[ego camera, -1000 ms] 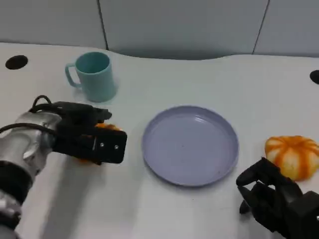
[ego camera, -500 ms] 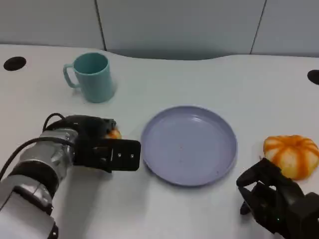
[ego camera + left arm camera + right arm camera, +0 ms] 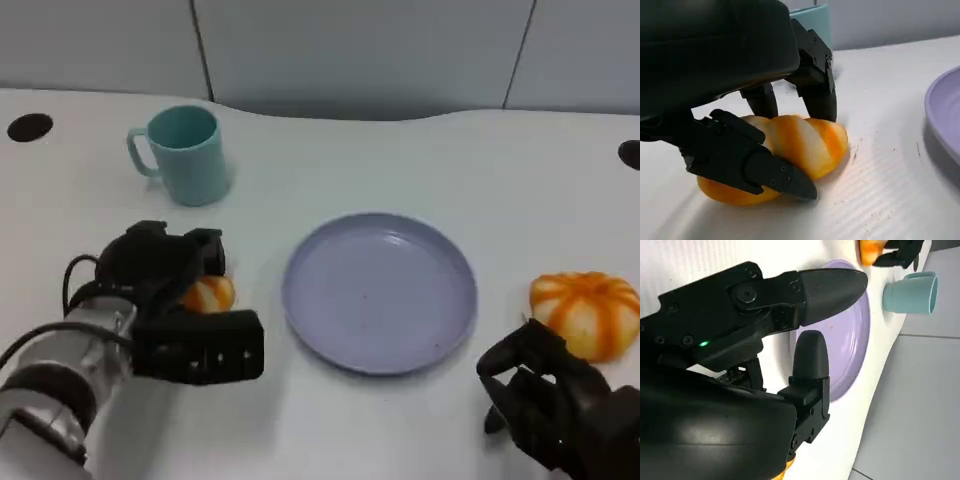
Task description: Grasp the bread from the table and place it into the plate.
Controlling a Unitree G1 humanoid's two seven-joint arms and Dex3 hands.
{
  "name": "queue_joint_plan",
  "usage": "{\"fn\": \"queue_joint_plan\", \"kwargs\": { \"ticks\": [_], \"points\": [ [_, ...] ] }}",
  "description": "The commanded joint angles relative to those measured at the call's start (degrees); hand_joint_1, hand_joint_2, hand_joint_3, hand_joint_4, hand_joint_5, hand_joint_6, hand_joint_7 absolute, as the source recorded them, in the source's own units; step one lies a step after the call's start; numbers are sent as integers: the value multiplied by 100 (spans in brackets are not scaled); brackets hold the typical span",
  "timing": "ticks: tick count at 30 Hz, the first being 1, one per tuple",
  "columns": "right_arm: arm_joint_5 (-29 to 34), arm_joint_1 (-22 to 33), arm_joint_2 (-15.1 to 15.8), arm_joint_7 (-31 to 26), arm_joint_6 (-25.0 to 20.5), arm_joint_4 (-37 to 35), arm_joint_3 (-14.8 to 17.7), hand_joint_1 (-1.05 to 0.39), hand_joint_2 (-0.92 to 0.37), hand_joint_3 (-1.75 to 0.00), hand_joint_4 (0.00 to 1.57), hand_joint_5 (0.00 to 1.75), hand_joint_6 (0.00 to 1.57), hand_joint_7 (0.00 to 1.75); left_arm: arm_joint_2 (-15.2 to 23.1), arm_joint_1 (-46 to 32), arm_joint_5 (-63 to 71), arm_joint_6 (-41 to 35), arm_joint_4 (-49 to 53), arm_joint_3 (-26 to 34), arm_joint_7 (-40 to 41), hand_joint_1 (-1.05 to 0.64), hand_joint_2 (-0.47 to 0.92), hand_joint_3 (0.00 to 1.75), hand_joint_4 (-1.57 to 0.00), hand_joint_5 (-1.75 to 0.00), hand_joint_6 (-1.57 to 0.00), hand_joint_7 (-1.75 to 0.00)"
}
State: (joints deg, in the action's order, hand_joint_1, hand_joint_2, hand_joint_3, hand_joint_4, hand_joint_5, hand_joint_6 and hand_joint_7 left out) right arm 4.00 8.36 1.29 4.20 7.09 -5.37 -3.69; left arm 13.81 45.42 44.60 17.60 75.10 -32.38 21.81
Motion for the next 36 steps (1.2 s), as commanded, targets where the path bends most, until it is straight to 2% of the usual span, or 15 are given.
{"fn": "queue_joint_plan", "kwargs": {
  "ticks": [1, 6, 9, 14, 18, 20, 22, 26, 36],
  "points": [
    [-30, 32, 92, 13, 6, 36, 50, -25, -92, -35, 56, 175, 34, 175, 69, -273, -399, 180, 99, 316, 40, -17, 92, 14, -75, -175, -53, -174],
    [-2, 36, 80, -40, 27, 13, 58, -26, -92, -34, 56, 175, 34, 175, 16, -458, -1144, 580, 28, 958, -61, -11, 89, 14, -75, -175, -50, -175],
    [-4, 18, 93, -20, 29, -18, 56, -27, -92, -35, 55, 175, 34, 175, -59, -532, -1787, 990, -101, 1504, -356, -9, 86, 12, -81, -175, -58, -175],
    [-25, -22, 90, 11, 7, -37, 47, -28, -92, -35, 56, 175, 35, 175, -287, -671, -3154, 1453, -529, 2486, -1737, -6, 86, 11, -85, -175, -62, -175],
    [-9, -69, 85, -4, 46, -109, 44, -27, -92, -36, 56, 175, 36, 175, -464, -765, -4117, 1257, -1181, 3061, -2876, -10, 86, 11, -85, -175, -59, -175],
    [-6, -101, 77, -13, 32, -149, 43, -27, -92, -35, 56, 175, 36, 175, -610, -793, -4615, 1129, -1658, 3266, -3507, -6, 87, 12, -86, -175, -59, -175],
    [6, -135, 77, -15, 43, -190, 34, -28, -92, -35, 56, 175, 36, 175, -755, -780, -4898, 1005, -2097, 3304, -3969, -4, 88, 13, -87, -175, -62, -175],
    [-39, -194, 87, 31, 200, -334, 37, -28, -92, -35, 56, 175, 37, 175, -942, -753, -4960, 503, -2713, 3170, -4270, -3, 87, 14, -89, -175, -66, -175],
    [-52, -258, 41, 0, 301, -488, 52, -28, -92, -35, 58, 175, 37, 175, -1430, -356, -4243, 397, -2626, 2648, -4009, -12, 82, 15, -97, -175, -73, -175]
  ]
}}
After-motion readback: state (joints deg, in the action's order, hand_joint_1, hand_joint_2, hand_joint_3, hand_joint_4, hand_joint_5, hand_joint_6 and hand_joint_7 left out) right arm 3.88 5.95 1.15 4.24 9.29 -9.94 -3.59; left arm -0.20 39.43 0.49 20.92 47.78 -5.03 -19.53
